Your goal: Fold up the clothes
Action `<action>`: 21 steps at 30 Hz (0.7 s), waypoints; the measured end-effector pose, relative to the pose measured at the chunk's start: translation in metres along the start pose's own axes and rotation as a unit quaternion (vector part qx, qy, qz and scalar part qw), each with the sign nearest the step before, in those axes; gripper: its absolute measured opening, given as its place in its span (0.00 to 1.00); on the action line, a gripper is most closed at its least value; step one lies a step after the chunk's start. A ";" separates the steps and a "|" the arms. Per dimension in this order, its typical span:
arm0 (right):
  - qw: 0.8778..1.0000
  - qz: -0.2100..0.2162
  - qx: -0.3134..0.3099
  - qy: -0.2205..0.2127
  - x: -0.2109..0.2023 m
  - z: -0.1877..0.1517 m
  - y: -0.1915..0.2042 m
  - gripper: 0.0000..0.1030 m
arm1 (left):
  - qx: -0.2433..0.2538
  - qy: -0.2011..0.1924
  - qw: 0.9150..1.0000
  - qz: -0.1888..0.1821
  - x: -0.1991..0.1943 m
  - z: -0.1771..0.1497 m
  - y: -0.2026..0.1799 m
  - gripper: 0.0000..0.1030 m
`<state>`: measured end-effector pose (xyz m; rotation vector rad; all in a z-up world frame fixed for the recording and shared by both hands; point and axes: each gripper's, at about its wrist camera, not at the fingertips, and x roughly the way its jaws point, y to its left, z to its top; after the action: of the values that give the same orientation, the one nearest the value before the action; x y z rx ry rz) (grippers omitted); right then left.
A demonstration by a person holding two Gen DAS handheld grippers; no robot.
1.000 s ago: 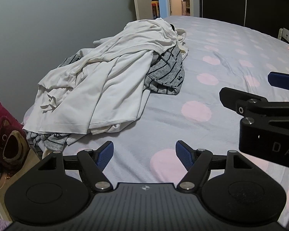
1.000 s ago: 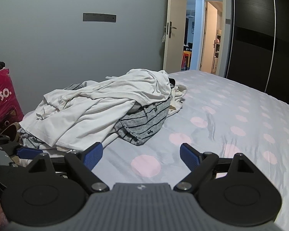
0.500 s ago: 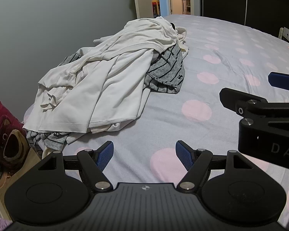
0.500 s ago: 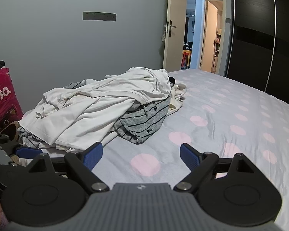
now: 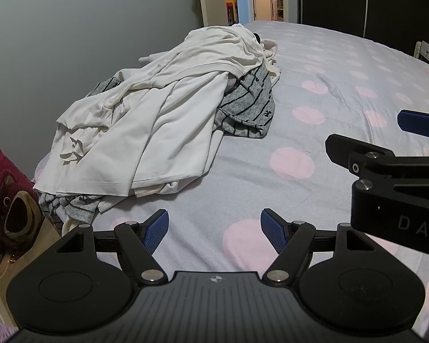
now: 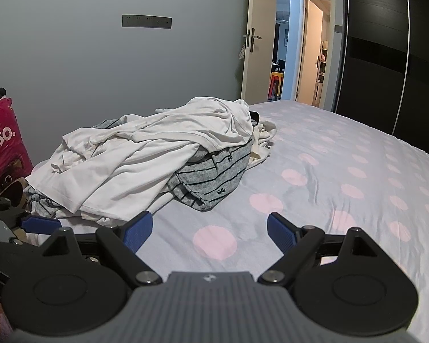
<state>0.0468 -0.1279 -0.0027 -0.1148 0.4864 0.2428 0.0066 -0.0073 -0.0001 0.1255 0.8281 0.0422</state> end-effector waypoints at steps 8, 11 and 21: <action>1.000 0.001 -0.002 0.003 0.002 -0.002 -0.001 0.86 | -0.002 0.004 1.000 -0.002 0.002 0.001 0.002 0.69; 1.000 0.001 -0.002 0.005 0.003 -0.002 -0.001 0.86 | -0.001 0.004 1.000 -0.004 0.003 0.002 0.002 0.69; 1.000 0.001 -0.002 0.010 0.009 -0.002 0.001 0.86 | -0.004 0.008 1.000 -0.006 0.007 0.003 0.002 0.69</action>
<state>0.0535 -0.1255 -0.0092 -0.1201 0.5063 0.2446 0.0138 -0.0054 -0.0027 0.1121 0.8445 0.0358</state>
